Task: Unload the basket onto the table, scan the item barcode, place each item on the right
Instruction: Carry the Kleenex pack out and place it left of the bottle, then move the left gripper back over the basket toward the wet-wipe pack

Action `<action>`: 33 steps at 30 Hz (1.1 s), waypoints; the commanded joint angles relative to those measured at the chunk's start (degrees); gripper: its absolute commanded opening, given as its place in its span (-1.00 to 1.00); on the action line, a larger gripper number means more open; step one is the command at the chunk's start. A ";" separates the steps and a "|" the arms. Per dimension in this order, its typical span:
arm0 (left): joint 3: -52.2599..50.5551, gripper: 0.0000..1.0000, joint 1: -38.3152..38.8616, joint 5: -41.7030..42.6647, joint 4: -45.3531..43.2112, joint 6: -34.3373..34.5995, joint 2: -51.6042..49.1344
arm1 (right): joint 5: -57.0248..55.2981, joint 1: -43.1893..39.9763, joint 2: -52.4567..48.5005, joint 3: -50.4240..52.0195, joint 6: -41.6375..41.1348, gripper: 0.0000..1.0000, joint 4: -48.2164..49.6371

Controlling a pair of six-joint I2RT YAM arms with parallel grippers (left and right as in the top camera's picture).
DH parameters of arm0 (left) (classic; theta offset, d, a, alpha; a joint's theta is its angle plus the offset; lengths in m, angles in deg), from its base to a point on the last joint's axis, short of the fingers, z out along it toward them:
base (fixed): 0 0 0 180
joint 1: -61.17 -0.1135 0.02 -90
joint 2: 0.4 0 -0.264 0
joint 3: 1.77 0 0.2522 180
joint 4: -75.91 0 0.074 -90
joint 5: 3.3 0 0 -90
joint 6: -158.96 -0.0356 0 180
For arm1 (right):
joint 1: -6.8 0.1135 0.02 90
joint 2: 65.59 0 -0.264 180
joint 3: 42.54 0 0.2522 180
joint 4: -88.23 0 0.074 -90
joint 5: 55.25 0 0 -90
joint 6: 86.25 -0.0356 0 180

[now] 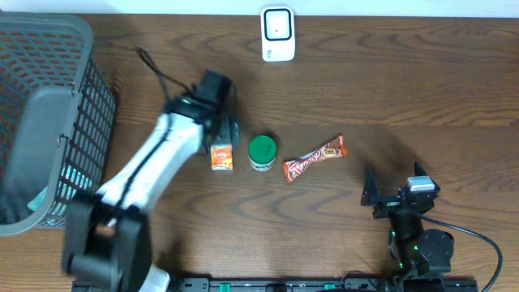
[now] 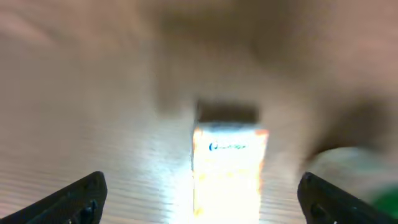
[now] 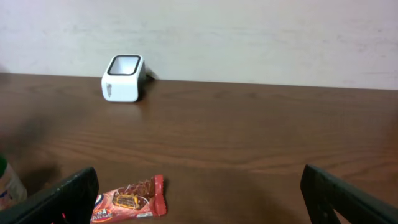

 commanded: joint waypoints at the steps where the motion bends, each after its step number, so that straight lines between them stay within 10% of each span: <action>1: 9.88 0.96 -2.95 -2.32 1.03 -4.28 9.29 | 0.13 -0.50 0.31 0.20 0.02 0.98 -0.07; 8: 19.52 0.96 -13.09 -14.08 -2.84 -3.06 22.21 | 0.13 -0.50 0.31 0.20 0.02 0.99 -0.07; 13: 19.47 0.95 -25.42 -25.22 3.69 15.10 24.83 | 0.13 -0.50 0.31 0.20 0.02 0.98 -0.07; 22: 19.08 0.96 -47.23 -16.39 14.88 29.22 16.20 | 0.13 -0.50 0.31 0.20 0.02 0.98 -0.07; 33: 18.80 0.96 -57.00 -5.05 15.43 28.46 7.10 | 0.13 -0.50 0.31 0.20 0.02 0.99 -0.07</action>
